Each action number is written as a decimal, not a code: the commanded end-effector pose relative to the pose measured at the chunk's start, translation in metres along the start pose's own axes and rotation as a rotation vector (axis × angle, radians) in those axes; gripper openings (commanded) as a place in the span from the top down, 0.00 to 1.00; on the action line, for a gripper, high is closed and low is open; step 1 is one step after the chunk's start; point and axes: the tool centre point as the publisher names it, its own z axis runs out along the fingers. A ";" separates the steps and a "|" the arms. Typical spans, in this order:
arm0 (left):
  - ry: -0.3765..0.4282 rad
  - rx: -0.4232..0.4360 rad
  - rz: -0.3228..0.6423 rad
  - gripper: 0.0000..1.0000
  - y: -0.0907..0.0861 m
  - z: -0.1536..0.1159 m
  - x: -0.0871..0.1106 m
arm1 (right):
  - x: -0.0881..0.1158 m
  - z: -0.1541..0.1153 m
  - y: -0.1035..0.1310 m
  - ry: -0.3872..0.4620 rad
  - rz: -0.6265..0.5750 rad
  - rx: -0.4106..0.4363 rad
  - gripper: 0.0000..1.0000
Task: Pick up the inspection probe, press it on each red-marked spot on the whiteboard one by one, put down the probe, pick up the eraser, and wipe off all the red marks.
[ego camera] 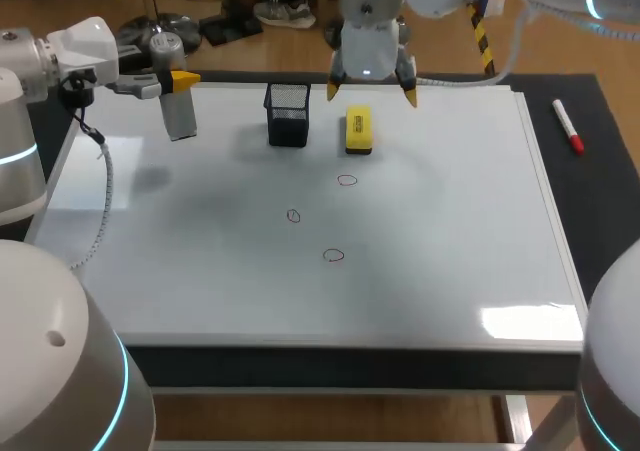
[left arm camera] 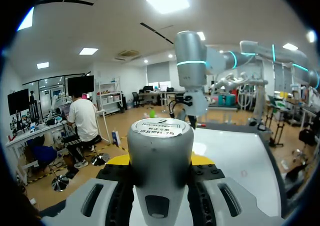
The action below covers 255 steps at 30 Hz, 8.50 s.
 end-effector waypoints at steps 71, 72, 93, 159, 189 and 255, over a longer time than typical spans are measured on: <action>-0.002 0.002 0.001 1.00 0.000 0.000 0.000 | 0.009 0.033 -0.020 -0.047 0.148 0.000 1.00; -0.002 0.002 0.001 1.00 0.000 0.000 0.000 | 0.015 0.032 -0.021 -0.052 0.187 -0.011 1.00; -0.002 0.002 0.001 1.00 0.000 0.000 0.000 | 0.133 0.021 -0.010 0.030 0.641 -0.022 1.00; 0.039 0.001 0.014 1.00 -0.011 0.021 0.041 | 0.211 0.032 0.048 0.037 0.920 -0.067 1.00; 0.255 0.078 -0.017 1.00 -0.014 0.078 0.170 | 0.211 0.032 0.048 0.037 0.920 -0.067 1.00; 0.457 0.051 -0.013 1.00 0.048 0.111 0.202 | 0.211 0.032 0.048 0.037 0.920 -0.067 1.00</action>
